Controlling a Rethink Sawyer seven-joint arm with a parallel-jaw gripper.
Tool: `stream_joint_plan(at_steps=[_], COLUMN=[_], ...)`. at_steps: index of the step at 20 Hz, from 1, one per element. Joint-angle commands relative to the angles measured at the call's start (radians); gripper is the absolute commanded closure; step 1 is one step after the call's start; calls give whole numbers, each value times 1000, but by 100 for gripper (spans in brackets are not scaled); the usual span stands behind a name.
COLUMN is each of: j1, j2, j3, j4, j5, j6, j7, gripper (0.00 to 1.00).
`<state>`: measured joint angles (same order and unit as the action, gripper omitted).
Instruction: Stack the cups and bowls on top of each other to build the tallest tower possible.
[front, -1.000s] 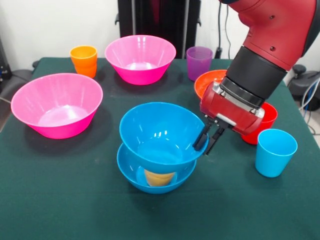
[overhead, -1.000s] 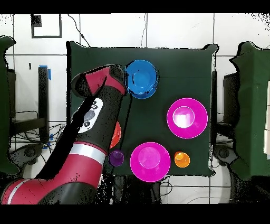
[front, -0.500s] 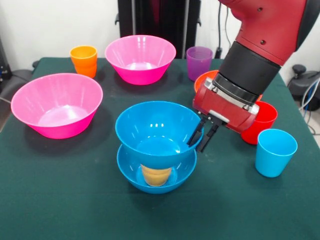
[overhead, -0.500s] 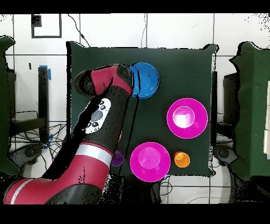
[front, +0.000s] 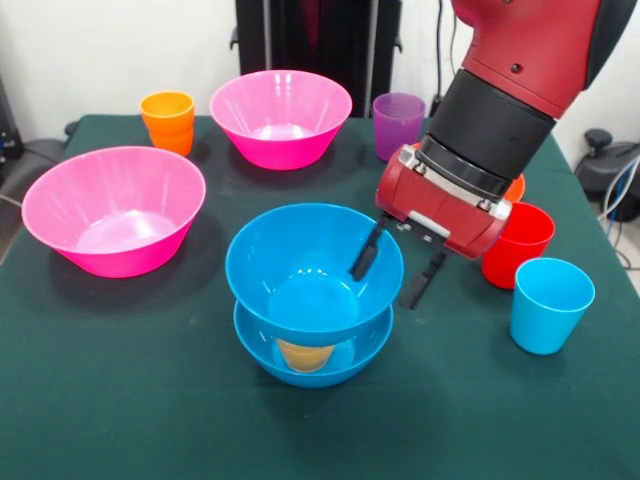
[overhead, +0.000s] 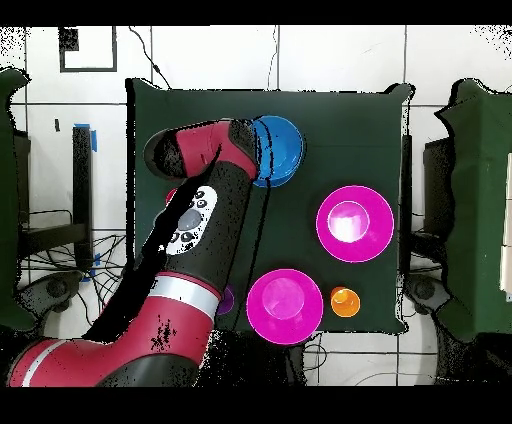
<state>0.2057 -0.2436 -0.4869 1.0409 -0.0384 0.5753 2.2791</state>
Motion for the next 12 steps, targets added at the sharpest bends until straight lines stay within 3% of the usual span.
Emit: stream_joint_plan(at_steps=[1,4,8,12], j1=[-23,-26,-7,-6], j2=[0,-1,13,8], j3=[152,161,120,121], j4=[75,70,52,40], j5=[-1,-3,-3,-13], j6=[66,74,77,83], j7=[-11,-27,29,4], gripper=[0,0,0,0])
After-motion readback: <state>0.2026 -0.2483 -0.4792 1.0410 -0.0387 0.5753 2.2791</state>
